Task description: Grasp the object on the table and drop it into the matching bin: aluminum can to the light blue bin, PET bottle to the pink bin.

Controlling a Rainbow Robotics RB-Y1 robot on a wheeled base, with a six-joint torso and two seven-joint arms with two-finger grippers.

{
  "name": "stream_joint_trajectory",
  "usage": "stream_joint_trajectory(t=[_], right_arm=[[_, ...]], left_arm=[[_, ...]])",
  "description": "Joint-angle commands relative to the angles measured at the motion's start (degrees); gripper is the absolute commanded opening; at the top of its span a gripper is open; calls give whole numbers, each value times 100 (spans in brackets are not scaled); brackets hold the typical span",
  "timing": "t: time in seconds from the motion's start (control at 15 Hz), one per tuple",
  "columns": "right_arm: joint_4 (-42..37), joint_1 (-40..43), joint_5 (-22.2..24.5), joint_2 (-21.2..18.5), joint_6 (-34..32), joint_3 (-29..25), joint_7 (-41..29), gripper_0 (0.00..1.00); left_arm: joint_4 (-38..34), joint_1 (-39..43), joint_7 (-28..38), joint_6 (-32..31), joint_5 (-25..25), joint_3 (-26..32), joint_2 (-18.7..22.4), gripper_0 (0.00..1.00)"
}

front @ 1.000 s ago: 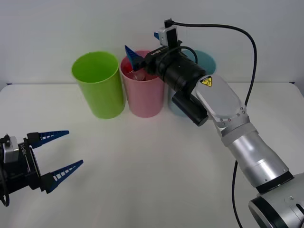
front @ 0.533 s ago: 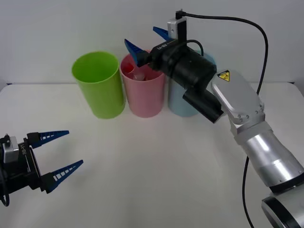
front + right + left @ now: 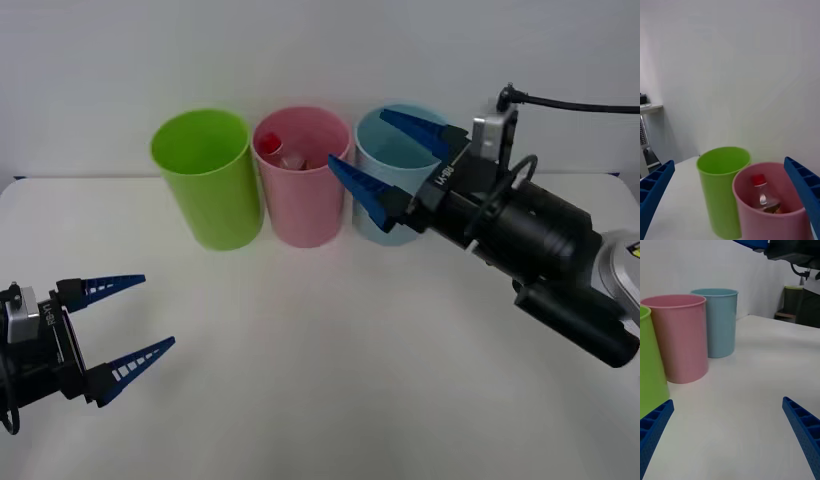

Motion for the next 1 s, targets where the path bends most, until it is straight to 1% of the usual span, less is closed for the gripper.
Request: stream_joint_trajectory(t=[0.07, 0.2, 0.4, 0.6, 0.87, 1.0], right_arm=[[-437, 988, 42, 161, -1138, -765, 37, 100], [-621, 1550, 209, 398, -1973, -1310, 46, 100], [-621, 2007, 403, 662, -2931, -1837, 72, 100], [-621, 2412, 411, 715, -3520, -2136, 169, 100], [-586, 2702, 403, 715, -4100, -2408, 292, 100], [-595, 3027, 394, 829, -4451, -2681, 389, 100]], left_arm=[[0, 0, 0, 0, 0, 0, 0, 100], [0, 0, 0, 0, 0, 0, 0, 100], [0, 0, 0, 0, 0, 0, 0, 100], [0, 0, 0, 0, 0, 0, 0, 100], [0, 0, 0, 0, 0, 0, 0, 100], [0, 0, 0, 0, 0, 0, 0, 100]])
